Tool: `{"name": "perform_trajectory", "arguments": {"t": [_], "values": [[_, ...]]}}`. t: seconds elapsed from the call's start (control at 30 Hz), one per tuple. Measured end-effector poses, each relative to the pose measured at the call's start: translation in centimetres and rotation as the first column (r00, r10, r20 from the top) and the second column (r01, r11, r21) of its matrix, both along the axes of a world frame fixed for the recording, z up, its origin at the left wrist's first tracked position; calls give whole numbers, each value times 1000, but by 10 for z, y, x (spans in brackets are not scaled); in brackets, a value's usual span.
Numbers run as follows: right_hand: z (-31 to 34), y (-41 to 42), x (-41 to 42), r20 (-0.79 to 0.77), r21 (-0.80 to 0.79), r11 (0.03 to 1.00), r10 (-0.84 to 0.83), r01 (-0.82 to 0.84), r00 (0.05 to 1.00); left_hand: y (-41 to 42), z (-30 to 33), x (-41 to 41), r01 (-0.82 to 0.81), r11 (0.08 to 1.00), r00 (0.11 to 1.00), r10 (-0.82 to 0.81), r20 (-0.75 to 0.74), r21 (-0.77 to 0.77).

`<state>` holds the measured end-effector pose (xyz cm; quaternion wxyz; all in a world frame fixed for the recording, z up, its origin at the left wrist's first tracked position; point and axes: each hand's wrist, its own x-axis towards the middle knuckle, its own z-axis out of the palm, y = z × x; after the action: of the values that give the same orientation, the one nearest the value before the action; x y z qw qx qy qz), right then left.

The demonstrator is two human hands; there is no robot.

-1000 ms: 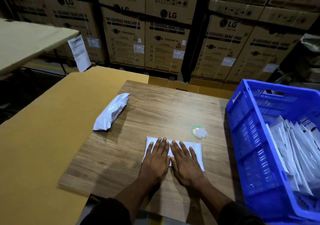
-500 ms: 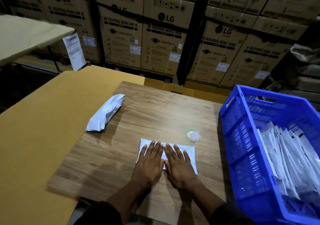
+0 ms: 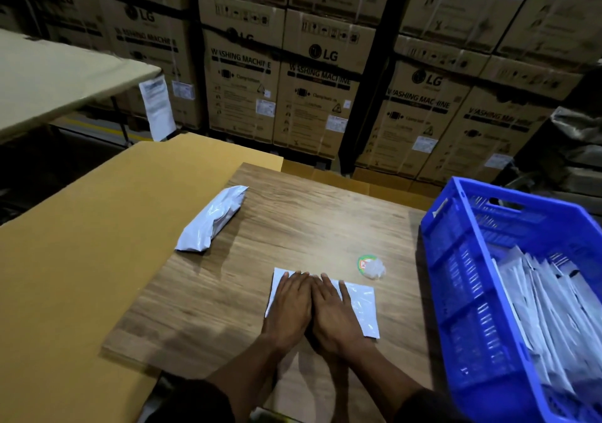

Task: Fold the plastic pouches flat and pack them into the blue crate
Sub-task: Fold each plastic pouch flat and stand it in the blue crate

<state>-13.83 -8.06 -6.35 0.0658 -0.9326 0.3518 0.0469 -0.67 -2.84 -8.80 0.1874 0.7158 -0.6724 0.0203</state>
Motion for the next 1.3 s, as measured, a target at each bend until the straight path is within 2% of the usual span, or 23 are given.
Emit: {"name": "perform_trajectory", "arguments": {"t": [0.1,0.2,0.37,0.53,0.7,0.97,1.1,1.2,1.3], "values": [[-9,4,5,98,86,996,-38,30,994,3,-8,1,-22,1000,999,22,-29,-13],[-17,9,-1,187,58,995,-97,87,978,9,-15,3,-83,996,993,81,-90,-17],[-25,1,-20,153,83,972,-231,220,961,12,-23,7,-128,992,989,127,-78,-7],[-23,-2,-43,106,34,969,-247,244,963,15,-27,6,-148,988,987,151,-57,44],[-19,-2,-52,35,-6,964,-266,267,963,19,-25,9,-166,986,985,167,-32,25],[-18,-13,-90,-46,24,937,-347,348,937,24,-29,15,-185,981,981,189,-47,63],[-2,-14,-87,-94,69,926,-365,372,926,25,-23,14,-226,974,970,224,-91,-21],[4,-12,-65,-6,-34,957,-290,290,957,20,-11,10,-117,984,990,105,-94,-134],[0,-6,-31,58,-24,993,-116,117,992,2,-11,-5,-31,989,974,-3,-227,-145]]}}
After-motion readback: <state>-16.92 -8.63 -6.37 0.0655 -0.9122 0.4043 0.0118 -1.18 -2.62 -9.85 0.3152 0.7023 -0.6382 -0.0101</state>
